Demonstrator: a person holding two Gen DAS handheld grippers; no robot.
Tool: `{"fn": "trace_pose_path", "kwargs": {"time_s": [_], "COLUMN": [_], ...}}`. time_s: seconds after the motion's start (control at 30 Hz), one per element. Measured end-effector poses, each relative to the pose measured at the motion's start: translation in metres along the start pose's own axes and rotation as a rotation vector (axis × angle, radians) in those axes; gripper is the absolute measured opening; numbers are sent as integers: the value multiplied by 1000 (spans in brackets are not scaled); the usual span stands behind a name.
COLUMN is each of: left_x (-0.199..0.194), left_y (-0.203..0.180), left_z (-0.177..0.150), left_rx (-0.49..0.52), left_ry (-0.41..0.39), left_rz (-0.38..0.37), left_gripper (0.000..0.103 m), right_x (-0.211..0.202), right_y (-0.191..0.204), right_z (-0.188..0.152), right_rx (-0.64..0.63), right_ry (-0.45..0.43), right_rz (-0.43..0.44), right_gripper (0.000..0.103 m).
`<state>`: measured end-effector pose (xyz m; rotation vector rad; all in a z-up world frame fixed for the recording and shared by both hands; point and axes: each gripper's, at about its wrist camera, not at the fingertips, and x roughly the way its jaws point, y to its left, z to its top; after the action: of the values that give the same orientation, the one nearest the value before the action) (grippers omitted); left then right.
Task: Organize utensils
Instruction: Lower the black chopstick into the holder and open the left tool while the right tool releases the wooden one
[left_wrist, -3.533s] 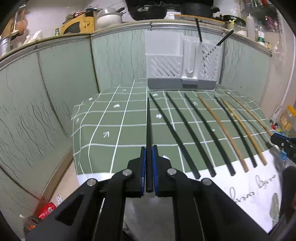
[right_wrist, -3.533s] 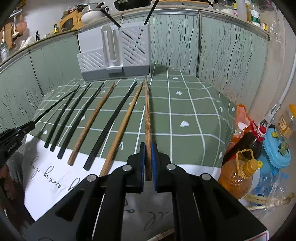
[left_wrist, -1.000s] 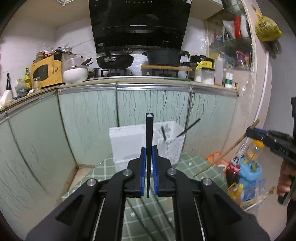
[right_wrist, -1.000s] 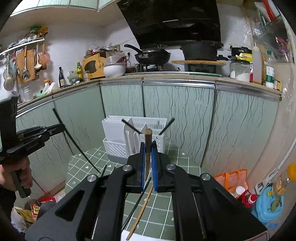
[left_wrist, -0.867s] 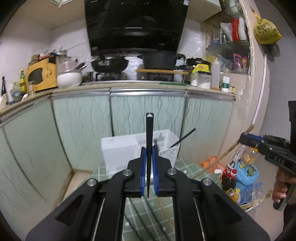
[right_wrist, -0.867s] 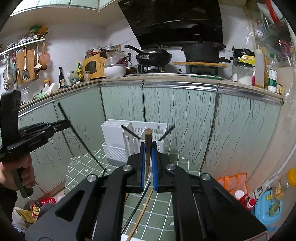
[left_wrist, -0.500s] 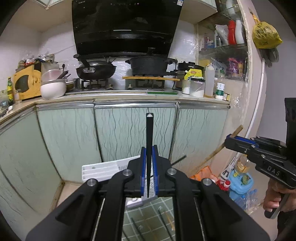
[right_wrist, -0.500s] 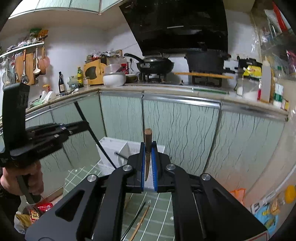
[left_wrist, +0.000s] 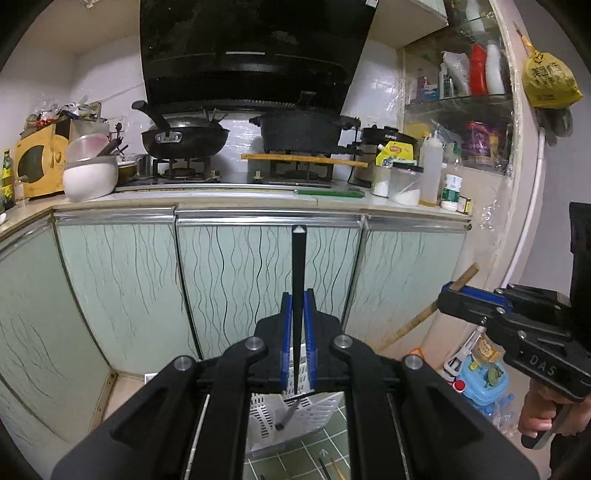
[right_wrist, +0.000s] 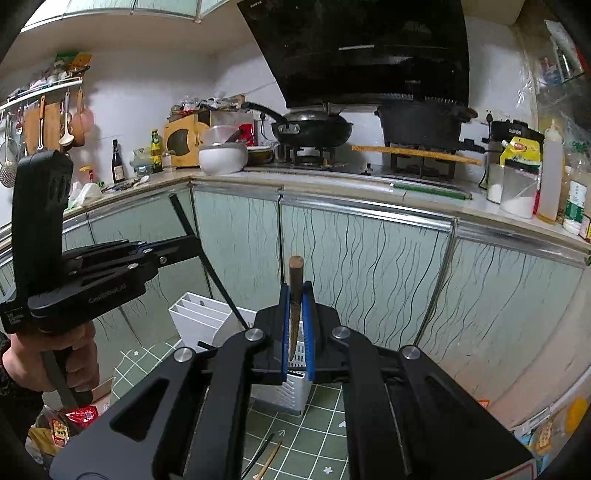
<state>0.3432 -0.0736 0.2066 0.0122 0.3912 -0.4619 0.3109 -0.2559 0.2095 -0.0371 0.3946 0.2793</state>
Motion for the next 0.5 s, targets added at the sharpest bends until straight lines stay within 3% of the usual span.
{"fn": "trace_pose_path", "kwargs": {"time_s": [0.17, 0.37, 0.4, 0.43, 0.47, 0.5], "left_x": [21, 37, 38, 36, 32, 23], "left_y": [1, 12, 14, 15, 16, 18], "left_z": [-12, -33, -36, -38, -41, -44], "left_rx": [61, 46, 44, 43, 42, 41], "left_ry": [16, 51, 56, 54, 36, -5], "left_rz": [22, -29, -20, -8, 12, 37], "left_gripper": [8, 10, 30, 70, 88, 97], "right_x": [22, 46, 49, 49, 48, 44], "right_y": [-3, -4, -5, -6, -7, -8], "right_z": [-12, -27, -31, -33, -36, -38], "right_rx": [6, -12, -14, -18, -24, -27], "right_ry": [29, 76, 85, 88, 81, 70], "right_rz": [9, 24, 16, -2, -23, -40], "right_gripper": [6, 7, 18, 49, 66, 85]}}
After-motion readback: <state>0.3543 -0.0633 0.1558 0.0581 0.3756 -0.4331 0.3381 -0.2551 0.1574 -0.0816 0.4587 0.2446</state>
